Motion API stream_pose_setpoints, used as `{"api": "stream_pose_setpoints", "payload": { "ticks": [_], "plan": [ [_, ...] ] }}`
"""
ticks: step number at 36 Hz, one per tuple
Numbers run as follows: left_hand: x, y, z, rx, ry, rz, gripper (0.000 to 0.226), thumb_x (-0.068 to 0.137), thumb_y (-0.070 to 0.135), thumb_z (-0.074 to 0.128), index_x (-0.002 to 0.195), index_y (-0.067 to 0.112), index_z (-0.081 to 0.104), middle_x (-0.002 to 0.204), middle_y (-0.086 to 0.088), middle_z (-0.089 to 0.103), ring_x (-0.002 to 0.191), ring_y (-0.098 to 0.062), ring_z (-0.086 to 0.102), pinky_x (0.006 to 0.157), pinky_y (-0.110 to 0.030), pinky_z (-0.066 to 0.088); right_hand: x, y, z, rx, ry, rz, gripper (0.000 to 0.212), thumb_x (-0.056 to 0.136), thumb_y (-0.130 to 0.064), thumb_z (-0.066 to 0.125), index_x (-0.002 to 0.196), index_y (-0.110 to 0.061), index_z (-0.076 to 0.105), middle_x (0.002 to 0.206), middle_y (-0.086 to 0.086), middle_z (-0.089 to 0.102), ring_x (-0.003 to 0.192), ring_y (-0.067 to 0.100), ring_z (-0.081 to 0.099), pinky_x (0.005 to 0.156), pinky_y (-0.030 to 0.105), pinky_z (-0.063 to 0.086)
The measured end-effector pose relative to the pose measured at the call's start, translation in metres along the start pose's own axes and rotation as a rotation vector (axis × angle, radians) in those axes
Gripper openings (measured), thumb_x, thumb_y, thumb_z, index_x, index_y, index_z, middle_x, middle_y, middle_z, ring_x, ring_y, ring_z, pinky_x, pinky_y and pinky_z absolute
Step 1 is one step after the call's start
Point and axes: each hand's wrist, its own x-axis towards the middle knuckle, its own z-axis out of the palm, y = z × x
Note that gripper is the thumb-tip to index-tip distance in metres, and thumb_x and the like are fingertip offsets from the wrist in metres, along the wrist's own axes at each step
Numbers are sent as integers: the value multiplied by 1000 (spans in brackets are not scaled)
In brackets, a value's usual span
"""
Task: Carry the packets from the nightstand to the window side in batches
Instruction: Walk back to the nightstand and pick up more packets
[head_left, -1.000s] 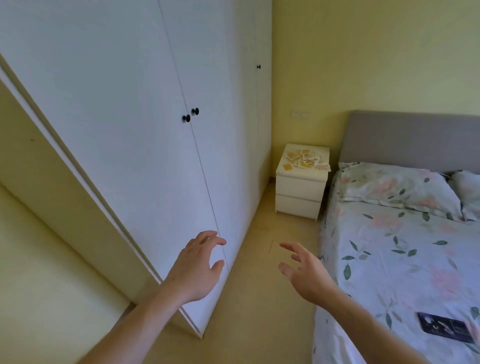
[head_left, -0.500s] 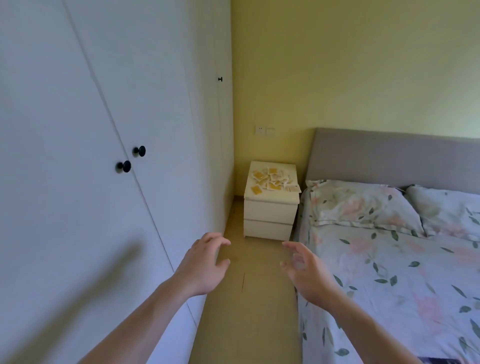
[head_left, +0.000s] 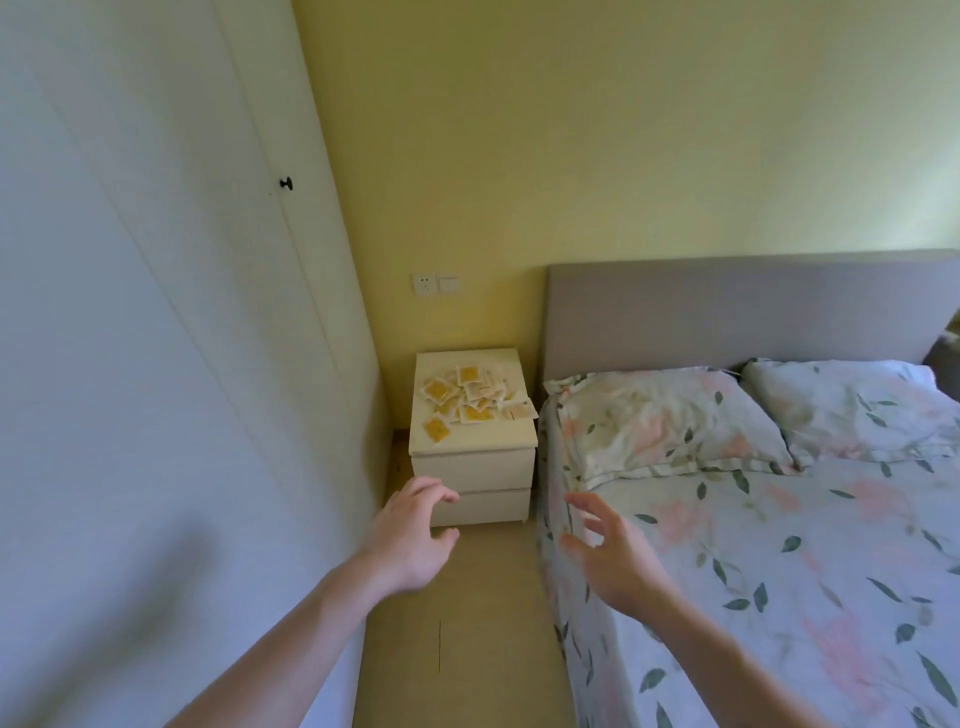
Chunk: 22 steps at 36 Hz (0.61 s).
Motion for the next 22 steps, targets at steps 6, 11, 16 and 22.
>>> {"api": "stream_pose_setpoints", "payload": {
  "ticks": [6, 11, 16, 22],
  "plan": [
    [74, -14, -11, -39, 14, -71, 40, 97, 35, 61, 135, 32, 51, 150, 16, 34, 140, -9, 38, 115, -25, 32, 102, -15, -21, -28, -62, 8, 51, 98, -32, 61, 146, -39, 44, 149, -4, 49, 141, 14, 42, 104, 31, 46],
    [127, -39, -22, -58, 28, -146, 41, 97, 35, 61, 136, 31, 51, 149, 15, 36, 140, -11, 38, 115, -27, 32, 179, -29, -14, -25, -121, 12, 50, 96, -35, 63, 142, -44, 45, 143, -9, 49, 131, 16, 50, 102, 41, 53],
    [193, -73, -29, -100, 39, -202, 43, 96, 36, 62, 136, 32, 51, 150, 14, 36, 139, -12, 40, 115, -30, 35, 257, -39, -1, -68, -161, 9, 48, 98, -29, 61, 142, -41, 45, 139, -10, 49, 133, 13, 48, 96, 30, 49],
    [272, -118, -37, -133, 3, -242, 44, 95, 33, 63, 137, 31, 51, 149, 14, 37, 137, -12, 42, 113, -28, 36, 337, -43, 19, -81, -160, 96, 49, 96, -31, 62, 141, -39, 46, 138, -7, 53, 133, 13, 47, 92, 24, 42]
  ]
}}
